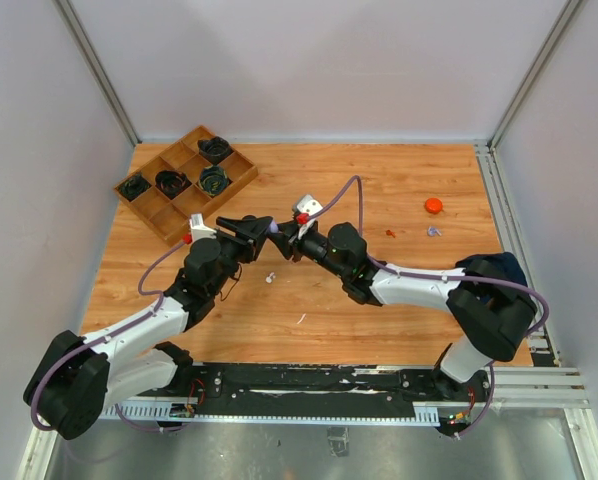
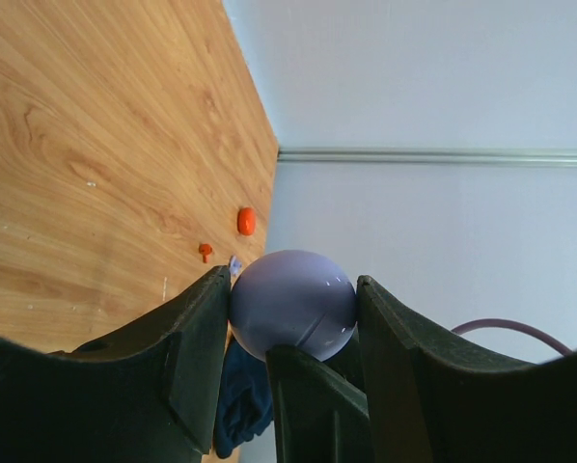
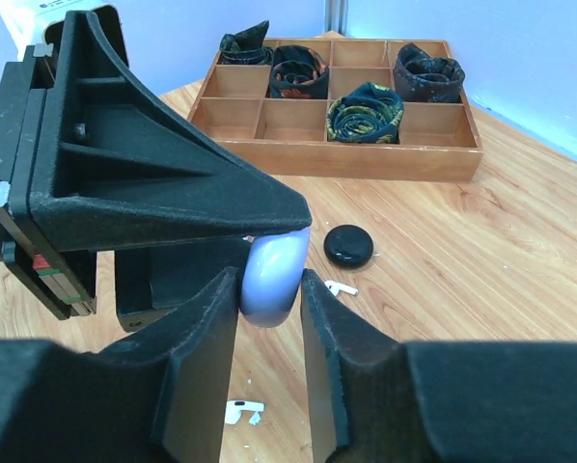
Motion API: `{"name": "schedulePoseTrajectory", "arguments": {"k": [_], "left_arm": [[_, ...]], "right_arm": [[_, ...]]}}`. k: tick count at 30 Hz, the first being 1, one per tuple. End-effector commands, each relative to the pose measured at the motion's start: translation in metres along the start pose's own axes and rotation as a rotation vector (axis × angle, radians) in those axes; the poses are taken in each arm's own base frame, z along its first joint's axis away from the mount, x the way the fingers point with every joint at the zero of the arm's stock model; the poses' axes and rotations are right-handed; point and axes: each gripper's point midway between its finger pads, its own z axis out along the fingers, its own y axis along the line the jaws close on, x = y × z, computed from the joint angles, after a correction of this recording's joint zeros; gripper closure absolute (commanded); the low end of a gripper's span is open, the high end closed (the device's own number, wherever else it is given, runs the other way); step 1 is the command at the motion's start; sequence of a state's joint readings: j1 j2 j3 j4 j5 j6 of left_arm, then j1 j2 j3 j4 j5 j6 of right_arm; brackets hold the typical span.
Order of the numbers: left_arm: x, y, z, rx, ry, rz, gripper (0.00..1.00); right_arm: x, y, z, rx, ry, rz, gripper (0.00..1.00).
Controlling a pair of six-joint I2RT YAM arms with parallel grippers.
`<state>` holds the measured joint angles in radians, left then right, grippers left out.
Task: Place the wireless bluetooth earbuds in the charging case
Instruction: Pick up the charging case at the center of the board.
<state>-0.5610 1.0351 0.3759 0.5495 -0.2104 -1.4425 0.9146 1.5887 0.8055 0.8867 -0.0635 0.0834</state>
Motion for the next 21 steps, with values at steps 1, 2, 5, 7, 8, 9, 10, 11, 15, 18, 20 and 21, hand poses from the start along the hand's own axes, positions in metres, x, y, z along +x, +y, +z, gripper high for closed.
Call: {"name": "schedulePoseTrajectory", "arguments": {"k": [1,2,5,7,8,9,10,11,15,18,20,21], "left_arm": [[0.000,-0.018,0.000,0.056,-0.007,-0.014,0.52],[0.001,-0.018,0.000,0.057,-0.002,-0.013,0.51],[0.002,-0.019,-0.002,0.064,0.003,-0.007,0.45],[0.000,-0.019,-0.004,0.069,-0.002,0.004,0.39],[0.000,-0.020,-0.005,0.075,-0.003,0.014,0.34],[-0.001,-0.021,-0.007,0.085,-0.006,0.028,0.30],[-0.001,-0.023,-0.008,0.098,-0.009,0.045,0.26],[-0.003,-0.025,-0.010,0.111,-0.017,0.059,0.23],[-0.009,-0.030,-0.019,0.160,-0.048,0.176,0.14],[-0.013,-0.045,-0.028,0.248,-0.074,0.300,0.12],[-0.013,-0.055,-0.034,0.298,-0.079,0.398,0.12],[-0.012,-0.060,-0.036,0.318,-0.076,0.449,0.11]], "right_arm": [[-0.022,0.002,0.004,0.000,-0.061,-0.035,0.72],[-0.023,0.001,0.003,0.002,-0.061,-0.041,0.74],[-0.027,0.001,0.001,-0.001,-0.057,-0.064,0.80],[-0.030,0.002,-0.002,-0.012,-0.046,-0.085,0.81],[-0.030,0.003,-0.004,-0.020,-0.029,-0.094,0.81],[-0.031,0.005,-0.005,-0.031,-0.008,-0.103,0.81],[-0.033,0.006,-0.007,-0.042,0.012,-0.113,0.82],[-0.034,0.008,-0.010,-0.055,0.033,-0.122,0.82],[-0.037,0.013,-0.027,-0.098,0.133,-0.158,0.82],[-0.036,0.014,-0.047,-0.128,0.211,-0.186,0.82],[-0.037,0.015,-0.060,-0.155,0.259,-0.194,0.82],[-0.037,0.015,-0.067,-0.167,0.292,-0.200,0.82]]}}
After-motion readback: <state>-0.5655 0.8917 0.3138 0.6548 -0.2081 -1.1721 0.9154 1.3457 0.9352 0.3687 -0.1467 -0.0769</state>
